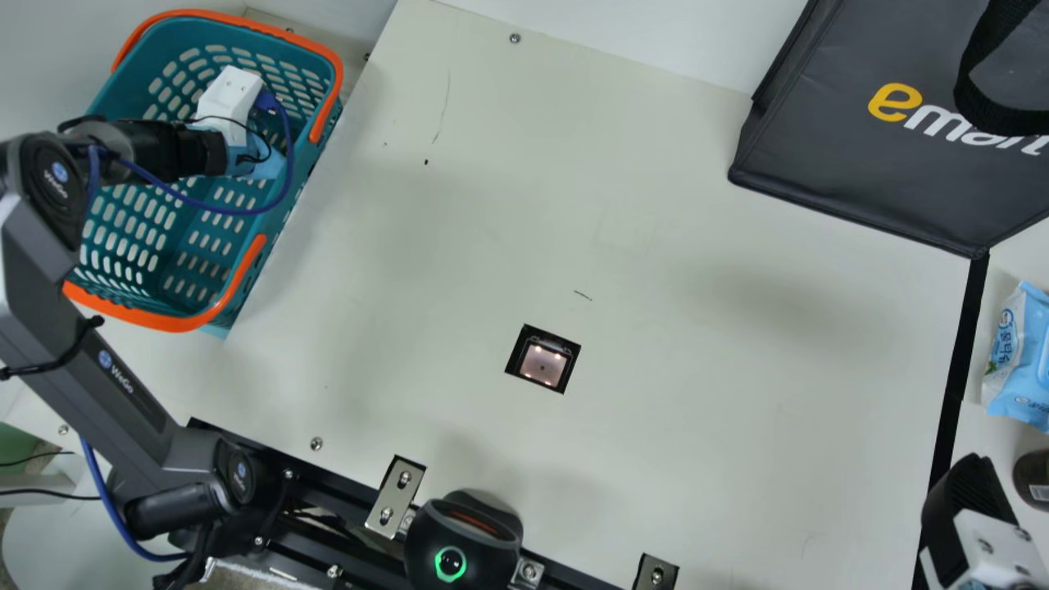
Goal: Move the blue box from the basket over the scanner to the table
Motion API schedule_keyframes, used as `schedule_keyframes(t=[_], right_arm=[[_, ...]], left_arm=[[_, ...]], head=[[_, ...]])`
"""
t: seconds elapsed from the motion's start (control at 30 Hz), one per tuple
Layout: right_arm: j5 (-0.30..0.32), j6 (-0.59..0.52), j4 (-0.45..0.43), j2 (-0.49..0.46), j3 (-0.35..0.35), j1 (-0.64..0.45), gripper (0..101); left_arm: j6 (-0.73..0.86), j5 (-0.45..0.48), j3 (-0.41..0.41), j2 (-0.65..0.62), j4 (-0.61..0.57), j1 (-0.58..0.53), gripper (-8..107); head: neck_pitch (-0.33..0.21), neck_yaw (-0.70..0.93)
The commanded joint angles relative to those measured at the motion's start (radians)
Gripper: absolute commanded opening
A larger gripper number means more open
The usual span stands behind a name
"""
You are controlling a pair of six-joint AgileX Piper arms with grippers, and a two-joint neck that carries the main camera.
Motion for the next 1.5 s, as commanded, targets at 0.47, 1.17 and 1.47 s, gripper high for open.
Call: schedule_keyframes(t=[0.47, 1.17, 1.47], right_arm=[[0.0, 0.0, 0.0, 0.0, 0.0, 0.0, 95], [-0.001, 0.0, 0.0, 0.0, 0.0, 0.0, 95], [-0.002, 0.0, 0.0, 0.0, 0.0, 0.0, 95]], left_arm=[[-0.083, -0.095, -0.042, 0.037, 0.043, 0.003, 90], [-0.198, 0.078, -0.103, 0.078, 0.292, 0.015, 90], [-0.238, 0.102, -0.13, 0.102, 0.336, 0.007, 90]], head=[[-0.029, 0.004], [-0.029, 0.004], [-0.029, 0.004]])
